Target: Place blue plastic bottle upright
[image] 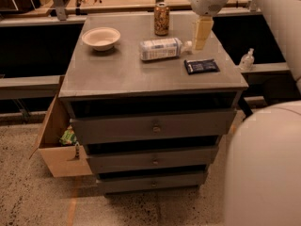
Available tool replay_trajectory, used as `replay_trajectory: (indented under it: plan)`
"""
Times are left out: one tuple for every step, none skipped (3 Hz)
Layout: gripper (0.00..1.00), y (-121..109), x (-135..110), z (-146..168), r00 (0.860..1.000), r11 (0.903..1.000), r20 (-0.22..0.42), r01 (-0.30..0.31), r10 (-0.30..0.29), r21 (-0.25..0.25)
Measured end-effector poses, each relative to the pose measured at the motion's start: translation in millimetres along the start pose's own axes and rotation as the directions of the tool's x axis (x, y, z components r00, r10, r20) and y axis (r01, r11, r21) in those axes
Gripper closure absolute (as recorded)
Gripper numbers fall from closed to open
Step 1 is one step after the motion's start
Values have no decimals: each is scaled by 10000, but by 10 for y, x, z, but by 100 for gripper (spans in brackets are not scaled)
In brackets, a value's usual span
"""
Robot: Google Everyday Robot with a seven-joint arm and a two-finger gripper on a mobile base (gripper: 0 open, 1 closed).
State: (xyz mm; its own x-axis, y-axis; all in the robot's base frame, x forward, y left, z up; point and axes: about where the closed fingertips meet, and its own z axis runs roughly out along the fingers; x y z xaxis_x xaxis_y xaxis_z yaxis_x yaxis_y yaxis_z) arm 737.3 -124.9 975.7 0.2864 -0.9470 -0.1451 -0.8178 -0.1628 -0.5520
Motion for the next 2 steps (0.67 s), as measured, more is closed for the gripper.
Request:
replay_trajectory:
  plan:
    - [0,-146,-179,330,9995,9981,279,177,-160,-596]
    - [0,-239,-304,587,9984,9964,556,130,-83,-835]
